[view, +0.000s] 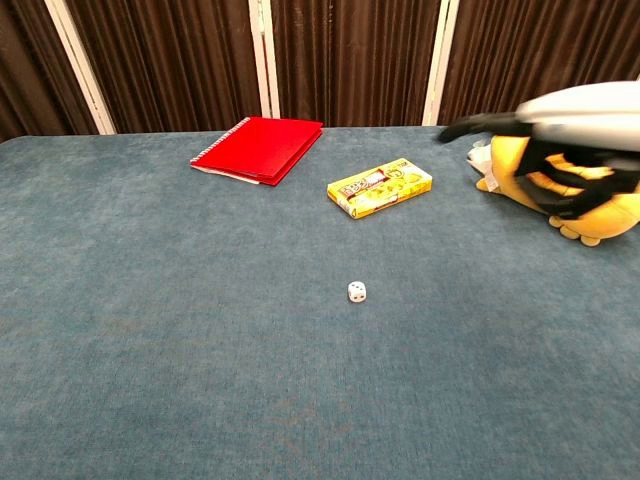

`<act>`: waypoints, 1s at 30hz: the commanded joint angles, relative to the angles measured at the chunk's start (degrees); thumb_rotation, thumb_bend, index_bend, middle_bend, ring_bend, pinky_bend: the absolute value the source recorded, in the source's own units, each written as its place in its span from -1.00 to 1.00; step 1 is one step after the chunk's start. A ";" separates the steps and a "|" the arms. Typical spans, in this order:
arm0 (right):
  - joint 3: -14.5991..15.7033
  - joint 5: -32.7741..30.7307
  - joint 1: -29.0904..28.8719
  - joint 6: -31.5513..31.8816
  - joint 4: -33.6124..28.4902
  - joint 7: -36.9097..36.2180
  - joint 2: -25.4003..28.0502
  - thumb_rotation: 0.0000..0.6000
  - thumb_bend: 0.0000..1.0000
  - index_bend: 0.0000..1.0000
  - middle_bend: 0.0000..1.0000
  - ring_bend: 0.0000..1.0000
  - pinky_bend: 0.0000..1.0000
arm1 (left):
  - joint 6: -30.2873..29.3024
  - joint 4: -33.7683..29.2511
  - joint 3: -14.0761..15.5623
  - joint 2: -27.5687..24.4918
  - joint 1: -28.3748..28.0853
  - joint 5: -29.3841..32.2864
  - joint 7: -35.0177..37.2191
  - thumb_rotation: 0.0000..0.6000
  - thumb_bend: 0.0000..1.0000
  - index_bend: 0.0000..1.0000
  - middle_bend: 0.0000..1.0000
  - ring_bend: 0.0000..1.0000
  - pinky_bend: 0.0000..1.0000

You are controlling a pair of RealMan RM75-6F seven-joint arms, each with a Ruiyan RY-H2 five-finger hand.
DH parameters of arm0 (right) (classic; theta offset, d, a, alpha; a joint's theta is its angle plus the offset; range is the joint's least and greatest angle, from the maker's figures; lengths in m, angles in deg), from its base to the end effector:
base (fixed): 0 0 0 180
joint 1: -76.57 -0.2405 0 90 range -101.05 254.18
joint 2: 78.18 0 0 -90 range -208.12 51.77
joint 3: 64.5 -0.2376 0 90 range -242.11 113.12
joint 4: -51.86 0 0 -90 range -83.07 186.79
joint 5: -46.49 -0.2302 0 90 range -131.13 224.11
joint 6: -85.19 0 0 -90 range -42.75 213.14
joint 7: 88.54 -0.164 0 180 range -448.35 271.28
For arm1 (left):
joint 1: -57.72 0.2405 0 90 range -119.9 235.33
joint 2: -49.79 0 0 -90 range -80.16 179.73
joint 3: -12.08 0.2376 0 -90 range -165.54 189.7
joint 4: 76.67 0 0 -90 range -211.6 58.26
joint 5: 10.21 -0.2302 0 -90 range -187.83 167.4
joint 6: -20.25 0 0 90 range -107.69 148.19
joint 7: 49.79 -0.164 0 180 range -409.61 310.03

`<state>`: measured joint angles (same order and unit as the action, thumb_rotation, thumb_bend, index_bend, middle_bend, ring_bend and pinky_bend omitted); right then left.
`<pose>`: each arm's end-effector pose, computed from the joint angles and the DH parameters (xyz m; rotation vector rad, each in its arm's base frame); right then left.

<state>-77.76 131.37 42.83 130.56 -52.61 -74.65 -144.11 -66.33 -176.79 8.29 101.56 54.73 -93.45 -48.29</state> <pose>-0.1190 -0.3085 0.0311 2.1354 -0.7593 0.9235 -0.3000 0.1940 0.1938 -1.3229 -0.8620 -0.8548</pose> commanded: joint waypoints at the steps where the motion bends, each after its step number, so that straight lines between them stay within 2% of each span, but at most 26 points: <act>1: -1.76 -4.45 -8.47 -9.18 4.18 -2.73 -4.24 1.00 0.47 -1.00 0.57 0.60 1.00 | 1.30 0.39 -0.51 0.42 -0.65 1.50 -0.67 1.00 -1.00 -1.00 -1.00 -1.00 -1.00; 5: -1.38 -7.14 -13.12 -13.51 7.70 -1.87 -7.84 1.00 0.48 -1.00 0.57 0.60 1.00 | 2.12 0.55 -0.90 0.71 -1.13 2.59 -1.14 1.00 -1.00 -1.00 -1.00 -1.00 -1.00; 11: 0.90 -10.32 -16.84 -16.05 12.44 0.92 -12.64 1.00 0.48 -0.96 0.57 0.60 1.00 | 2.86 0.69 -1.07 0.99 -1.57 3.23 -1.72 1.00 -1.00 -1.00 -1.00 -1.00 -1.00; 17: 3.92 -13.11 -18.13 -14.97 14.78 4.58 -16.33 1.00 0.48 -0.95 0.57 0.60 1.00 | 3.23 0.75 -1.07 1.07 -1.71 3.59 -1.91 1.00 -1.00 -1.00 -1.00 -1.00 -1.00; 30: 7.87 -15.94 -18.64 -12.55 16.62 8.13 -18.64 1.00 0.48 -0.93 0.57 0.60 1.00 | 3.19 0.62 -0.96 1.11 -1.72 3.57 -2.31 1.00 -1.00 -1.00 -1.00 -1.00 -1.00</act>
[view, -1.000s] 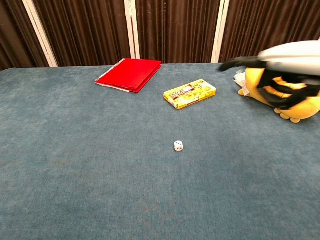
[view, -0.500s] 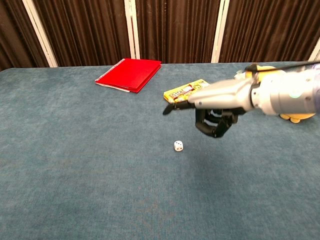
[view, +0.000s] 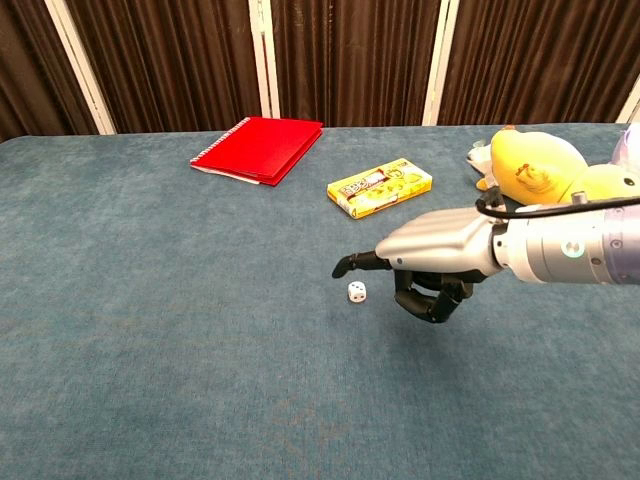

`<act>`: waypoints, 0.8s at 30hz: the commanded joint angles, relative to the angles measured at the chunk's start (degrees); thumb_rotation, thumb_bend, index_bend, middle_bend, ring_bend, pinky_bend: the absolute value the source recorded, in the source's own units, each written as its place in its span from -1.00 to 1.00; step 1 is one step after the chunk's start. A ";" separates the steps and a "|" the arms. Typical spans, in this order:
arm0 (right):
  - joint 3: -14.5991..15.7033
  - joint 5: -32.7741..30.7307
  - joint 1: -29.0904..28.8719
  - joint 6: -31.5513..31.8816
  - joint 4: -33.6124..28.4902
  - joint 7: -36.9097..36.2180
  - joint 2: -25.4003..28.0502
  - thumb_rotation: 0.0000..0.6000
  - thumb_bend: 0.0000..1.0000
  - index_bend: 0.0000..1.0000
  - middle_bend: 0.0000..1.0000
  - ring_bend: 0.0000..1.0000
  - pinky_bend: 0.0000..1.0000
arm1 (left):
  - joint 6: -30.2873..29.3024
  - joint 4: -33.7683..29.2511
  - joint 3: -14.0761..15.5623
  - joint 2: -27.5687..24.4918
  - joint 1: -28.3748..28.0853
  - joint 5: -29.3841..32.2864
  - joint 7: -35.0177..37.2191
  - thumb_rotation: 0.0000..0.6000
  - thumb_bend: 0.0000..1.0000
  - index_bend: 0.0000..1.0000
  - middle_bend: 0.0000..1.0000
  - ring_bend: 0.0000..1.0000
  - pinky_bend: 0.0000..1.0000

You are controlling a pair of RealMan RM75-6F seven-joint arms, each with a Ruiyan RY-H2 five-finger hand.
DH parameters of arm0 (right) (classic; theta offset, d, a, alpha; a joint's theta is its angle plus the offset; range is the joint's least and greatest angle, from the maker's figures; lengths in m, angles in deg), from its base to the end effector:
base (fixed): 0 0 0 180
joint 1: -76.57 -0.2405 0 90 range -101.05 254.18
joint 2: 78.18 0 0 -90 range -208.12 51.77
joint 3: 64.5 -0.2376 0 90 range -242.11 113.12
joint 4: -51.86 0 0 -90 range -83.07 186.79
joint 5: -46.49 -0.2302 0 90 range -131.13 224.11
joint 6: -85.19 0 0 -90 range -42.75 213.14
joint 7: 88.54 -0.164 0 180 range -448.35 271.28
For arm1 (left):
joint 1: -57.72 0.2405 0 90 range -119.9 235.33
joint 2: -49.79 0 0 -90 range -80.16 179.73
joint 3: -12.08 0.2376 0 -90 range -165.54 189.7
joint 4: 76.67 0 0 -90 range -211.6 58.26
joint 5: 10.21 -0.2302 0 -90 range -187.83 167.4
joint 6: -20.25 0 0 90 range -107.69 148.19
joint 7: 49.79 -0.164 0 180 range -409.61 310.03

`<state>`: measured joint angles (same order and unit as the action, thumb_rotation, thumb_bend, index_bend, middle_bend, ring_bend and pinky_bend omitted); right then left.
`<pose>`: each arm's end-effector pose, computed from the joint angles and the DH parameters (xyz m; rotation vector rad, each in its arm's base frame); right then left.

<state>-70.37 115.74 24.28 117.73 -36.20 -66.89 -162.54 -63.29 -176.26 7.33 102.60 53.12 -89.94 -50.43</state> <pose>-0.0981 -0.3224 -0.0869 2.4249 -0.7674 0.6500 -0.3062 0.2057 0.1885 -1.3129 -0.8780 -0.8069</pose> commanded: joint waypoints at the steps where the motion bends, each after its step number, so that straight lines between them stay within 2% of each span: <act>1: 0.77 -0.51 -0.16 0.36 0.35 0.52 -0.32 1.00 0.48 -0.92 0.57 0.60 1.00 | 0.26 0.13 0.00 0.15 -0.18 0.14 -0.37 1.00 -1.00 -1.00 -1.00 -1.00 -1.00; 10: 2.75 -0.21 -0.24 1.28 0.67 -0.30 -0.25 1.00 0.48 -0.88 0.57 0.61 1.00 | 0.52 0.08 0.17 0.54 -0.44 -0.06 -1.31 1.00 -1.00 -1.00 -1.00 -1.00 -1.00; 24: 4.17 0.74 -0.26 1.95 1.14 -1.94 0.22 1.00 0.48 -0.86 0.58 0.61 1.00 | 0.46 -0.13 0.29 0.99 -0.65 -0.26 -2.70 1.00 -1.00 -1.00 -1.00 -1.00 -1.00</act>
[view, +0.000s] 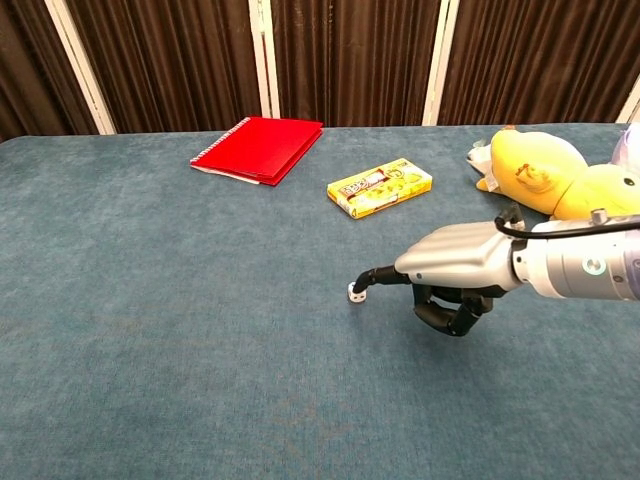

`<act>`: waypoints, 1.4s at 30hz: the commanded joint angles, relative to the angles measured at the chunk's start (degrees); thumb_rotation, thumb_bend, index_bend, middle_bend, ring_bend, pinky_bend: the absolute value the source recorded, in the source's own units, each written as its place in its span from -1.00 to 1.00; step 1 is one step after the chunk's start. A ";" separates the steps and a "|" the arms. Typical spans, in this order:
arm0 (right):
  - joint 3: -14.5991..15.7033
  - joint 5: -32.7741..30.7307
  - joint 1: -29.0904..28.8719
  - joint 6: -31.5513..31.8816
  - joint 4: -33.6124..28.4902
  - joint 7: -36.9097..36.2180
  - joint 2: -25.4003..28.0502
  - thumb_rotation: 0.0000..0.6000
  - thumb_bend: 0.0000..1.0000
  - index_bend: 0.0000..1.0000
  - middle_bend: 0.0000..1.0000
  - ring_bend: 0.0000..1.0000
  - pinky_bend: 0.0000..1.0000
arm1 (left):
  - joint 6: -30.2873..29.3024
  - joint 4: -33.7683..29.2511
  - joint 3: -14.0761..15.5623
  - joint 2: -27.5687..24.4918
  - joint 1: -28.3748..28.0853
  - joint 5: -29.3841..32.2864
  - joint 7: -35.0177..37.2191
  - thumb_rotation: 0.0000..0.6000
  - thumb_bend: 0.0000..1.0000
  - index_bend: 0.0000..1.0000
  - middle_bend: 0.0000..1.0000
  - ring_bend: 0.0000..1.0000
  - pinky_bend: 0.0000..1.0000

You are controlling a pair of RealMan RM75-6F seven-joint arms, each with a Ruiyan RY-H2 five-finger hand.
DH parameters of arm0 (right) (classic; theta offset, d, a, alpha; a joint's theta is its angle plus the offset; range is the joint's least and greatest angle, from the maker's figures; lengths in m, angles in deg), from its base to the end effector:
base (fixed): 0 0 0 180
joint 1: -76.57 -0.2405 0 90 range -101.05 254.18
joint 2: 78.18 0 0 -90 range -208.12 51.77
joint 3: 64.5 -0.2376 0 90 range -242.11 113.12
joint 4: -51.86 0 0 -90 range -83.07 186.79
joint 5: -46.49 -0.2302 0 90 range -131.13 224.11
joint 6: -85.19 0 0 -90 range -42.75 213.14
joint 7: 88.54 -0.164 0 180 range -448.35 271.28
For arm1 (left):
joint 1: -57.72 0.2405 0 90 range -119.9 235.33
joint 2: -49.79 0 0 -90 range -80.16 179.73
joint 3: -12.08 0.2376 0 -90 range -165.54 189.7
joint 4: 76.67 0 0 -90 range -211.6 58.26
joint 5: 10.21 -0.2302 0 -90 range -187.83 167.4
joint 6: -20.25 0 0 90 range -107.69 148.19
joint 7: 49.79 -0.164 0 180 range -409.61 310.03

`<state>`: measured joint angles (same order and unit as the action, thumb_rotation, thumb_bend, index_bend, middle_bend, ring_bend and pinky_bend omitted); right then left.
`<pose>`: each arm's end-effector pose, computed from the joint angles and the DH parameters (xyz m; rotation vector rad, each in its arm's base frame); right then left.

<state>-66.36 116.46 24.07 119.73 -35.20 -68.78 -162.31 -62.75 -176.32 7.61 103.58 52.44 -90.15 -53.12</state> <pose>-0.1183 -0.3170 -0.0883 2.4269 -0.7724 0.6030 -0.3033 0.2082 0.1805 -1.3416 -0.8611 -0.7845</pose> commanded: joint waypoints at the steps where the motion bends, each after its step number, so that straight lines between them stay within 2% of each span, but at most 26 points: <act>1: 0.28 0.02 -0.09 -0.07 0.23 -0.08 -0.02 1.00 0.48 -0.85 0.58 0.61 1.00 | -0.10 -0.08 0.02 0.00 0.03 -0.07 0.01 1.00 -1.00 -1.00 -1.00 -1.00 -1.00; 13: 1.84 0.39 -0.57 -0.68 -1.51 -0.30 0.75 1.00 0.49 -0.82 0.58 0.61 1.00 | 0.03 -0.19 0.12 0.05 -0.09 -0.13 -0.20 1.00 -1.00 -1.00 -1.00 -1.00 -1.00; 26: 1.35 5.79 1.07 5.08 -10.24 -2.62 6.43 1.00 0.49 -0.82 0.58 0.61 1.00 | -0.17 -0.34 0.18 -0.04 -0.04 -0.33 0.01 1.00 -1.00 -1.00 -1.00 -1.00 -1.00; 29: 1.26 8.61 2.90 9.26 -13.03 -3.68 9.90 1.00 0.49 -0.82 0.58 0.61 1.00 | -0.41 -0.45 0.22 -0.19 0.04 -0.65 0.38 1.00 -1.00 -1.00 -1.00 -1.00 -1.00; 34: 3.12 19.15 9.76 23.96 -14.53 -4.68 17.03 1.00 0.46 -0.81 0.58 0.61 1.00 | -1.31 -0.61 0.66 -0.61 0.44 -2.30 1.65 1.00 -1.00 -1.00 -1.00 -1.00 -1.00; 35: 3.58 21.22 11.38 27.29 -14.13 -5.42 17.92 1.00 0.40 -0.81 0.58 0.61 1.00 | -1.58 -0.62 0.75 -0.71 0.56 -2.68 2.00 1.00 -1.00 -1.00 -1.00 -1.00 -1.00; 37: 4.39 24.87 14.71 34.01 -12.67 -7.01 19.38 1.00 0.05 -0.81 0.53 0.58 0.96 | -2.17 -0.66 0.90 -0.92 0.82 -3.38 2.71 1.00 -1.00 -1.00 -1.00 -1.00 -1.00; 38: 4.64 25.73 16.23 36.77 -12.10 -7.43 20.03 1.00 -0.29 -0.83 0.42 0.50 0.84 | -2.44 -0.75 0.97 -1.01 0.96 -3.64 2.99 1.00 -1.00 -1.00 -1.00 -1.00 -1.00; 39: 5.02 26.08 18.84 40.85 -11.58 -8.25 20.98 1.00 -0.61 -0.86 0.25 0.35 0.63 | -2.97 -0.91 1.09 -1.22 1.21 -4.16 3.44 1.00 -1.00 -1.00 -1.00 -1.00 -1.00; 40: 5.52 26.01 21.15 43.87 -11.63 -9.07 21.78 1.00 -0.77 -0.88 0.12 0.20 0.43 | -3.47 -1.02 1.22 -1.43 1.45 -4.67 3.83 1.00 -1.00 -1.00 -1.00 -1.00 -1.00; 41: 5.90 25.64 23.01 45.99 -11.93 -9.85 22.51 1.00 -0.93 -0.91 -0.09 -0.04 0.13 | -3.88 -1.07 1.33 -1.59 1.66 -5.07 4.16 1.00 -1.00 -1.00 -1.00 -1.00 -1.00; 42: 6.19 25.18 24.70 47.82 -12.34 -10.72 23.21 1.00 -0.99 -0.94 -0.29 -0.28 -0.15 | -4.21 -1.12 1.45 -1.70 1.85 -5.42 4.47 1.00 -1.00 -1.00 -1.00 -1.00 -1.00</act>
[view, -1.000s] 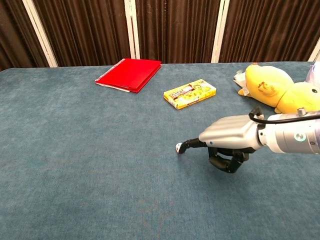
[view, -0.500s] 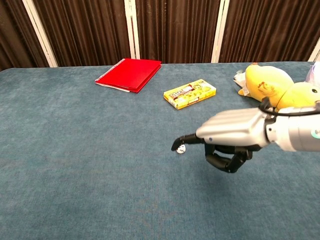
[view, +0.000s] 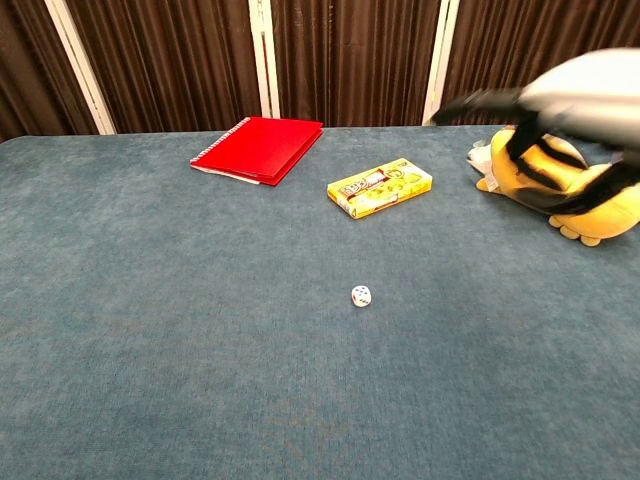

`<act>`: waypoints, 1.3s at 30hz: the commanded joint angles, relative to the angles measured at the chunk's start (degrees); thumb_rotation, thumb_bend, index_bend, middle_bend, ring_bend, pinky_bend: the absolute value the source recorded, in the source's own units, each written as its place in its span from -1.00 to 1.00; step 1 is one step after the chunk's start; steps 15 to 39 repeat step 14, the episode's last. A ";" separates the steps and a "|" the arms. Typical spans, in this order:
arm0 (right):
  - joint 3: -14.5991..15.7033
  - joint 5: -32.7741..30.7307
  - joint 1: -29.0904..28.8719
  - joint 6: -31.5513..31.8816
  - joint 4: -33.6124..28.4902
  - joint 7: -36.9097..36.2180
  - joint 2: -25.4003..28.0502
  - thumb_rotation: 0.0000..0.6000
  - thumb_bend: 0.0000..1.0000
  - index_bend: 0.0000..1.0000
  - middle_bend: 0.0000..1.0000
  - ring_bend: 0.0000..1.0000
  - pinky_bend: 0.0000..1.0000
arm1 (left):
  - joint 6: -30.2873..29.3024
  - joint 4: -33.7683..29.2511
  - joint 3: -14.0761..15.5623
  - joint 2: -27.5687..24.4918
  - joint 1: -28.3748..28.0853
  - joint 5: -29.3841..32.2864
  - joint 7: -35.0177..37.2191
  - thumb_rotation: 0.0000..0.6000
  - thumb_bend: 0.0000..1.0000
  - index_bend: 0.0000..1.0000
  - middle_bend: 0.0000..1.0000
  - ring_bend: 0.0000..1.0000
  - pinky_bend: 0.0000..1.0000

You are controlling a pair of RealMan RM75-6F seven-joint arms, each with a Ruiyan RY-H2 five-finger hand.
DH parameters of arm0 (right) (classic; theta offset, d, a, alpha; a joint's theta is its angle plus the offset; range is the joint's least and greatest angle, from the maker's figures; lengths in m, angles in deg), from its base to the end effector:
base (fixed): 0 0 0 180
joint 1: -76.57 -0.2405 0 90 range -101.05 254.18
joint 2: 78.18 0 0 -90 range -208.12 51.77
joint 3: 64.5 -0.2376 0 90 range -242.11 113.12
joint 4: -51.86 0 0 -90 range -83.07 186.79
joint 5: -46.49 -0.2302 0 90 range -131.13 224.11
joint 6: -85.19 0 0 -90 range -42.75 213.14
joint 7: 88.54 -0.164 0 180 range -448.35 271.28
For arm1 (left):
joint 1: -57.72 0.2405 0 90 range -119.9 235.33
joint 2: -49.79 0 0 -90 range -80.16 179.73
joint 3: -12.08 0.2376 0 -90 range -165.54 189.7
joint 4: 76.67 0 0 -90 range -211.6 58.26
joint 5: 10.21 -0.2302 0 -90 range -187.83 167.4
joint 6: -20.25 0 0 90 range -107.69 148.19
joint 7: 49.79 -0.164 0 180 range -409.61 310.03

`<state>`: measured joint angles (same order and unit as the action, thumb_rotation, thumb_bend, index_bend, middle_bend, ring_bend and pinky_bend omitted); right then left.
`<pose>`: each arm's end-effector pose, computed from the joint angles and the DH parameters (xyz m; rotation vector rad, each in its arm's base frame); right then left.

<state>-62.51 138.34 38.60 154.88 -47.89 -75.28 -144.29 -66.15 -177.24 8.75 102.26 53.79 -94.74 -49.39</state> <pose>-0.1359 -0.2885 0.0524 2.0570 -0.5092 1.0574 -0.2925 0.1971 0.1858 -1.3576 -0.8545 -0.8697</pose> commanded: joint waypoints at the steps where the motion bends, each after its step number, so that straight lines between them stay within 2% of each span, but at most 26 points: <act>1: 2.63 2.52 12.12 14.72 -0.08 -5.05 5.95 1.00 -1.00 -0.95 -0.41 -0.43 -0.30 | -1.06 -0.21 0.47 -0.49 0.68 -1.15 1.03 1.00 -1.00 -1.00 -1.00 -1.00 -1.00; 3: 3.09 1.87 15.00 17.58 -0.40 -6.05 6.81 1.00 -1.00 -0.98 -0.70 -0.79 -0.65 | -1.21 -0.04 0.75 -0.56 0.86 -1.62 1.33 1.00 -1.00 -1.00 -1.00 -1.00 -1.00; 5: 3.23 1.10 17.83 20.52 -0.27 -7.26 6.88 1.00 -1.00 -1.00 -0.86 -0.96 -0.85 | -1.09 0.51 0.86 -0.34 0.75 -2.04 1.56 1.00 -1.00 -1.00 -1.00 -1.00 -1.00; 8: 3.05 -0.48 21.98 24.51 1.33 -9.22 6.03 1.00 -1.00 -1.00 -0.98 -1.00 -1.00 | -0.66 2.74 0.69 0.94 0.15 -2.54 2.81 1.00 -1.00 -1.00 -1.00 -1.00 -1.00; 14: 1.34 -3.10 26.23 28.44 6.28 -9.81 3.66 1.00 -1.00 -1.00 -1.00 -1.00 -1.00 | -0.50 4.60 0.95 1.91 -0.02 -3.24 4.31 1.00 -1.00 -1.00 -1.00 -1.00 -1.00; 39: 1.34 -3.10 26.23 28.44 6.28 -9.81 3.66 1.00 -1.00 -1.00 -1.00 -1.00 -1.00 | -0.50 4.60 0.95 1.91 -0.02 -3.24 4.31 1.00 -1.00 -1.00 -1.00 -1.00 -1.00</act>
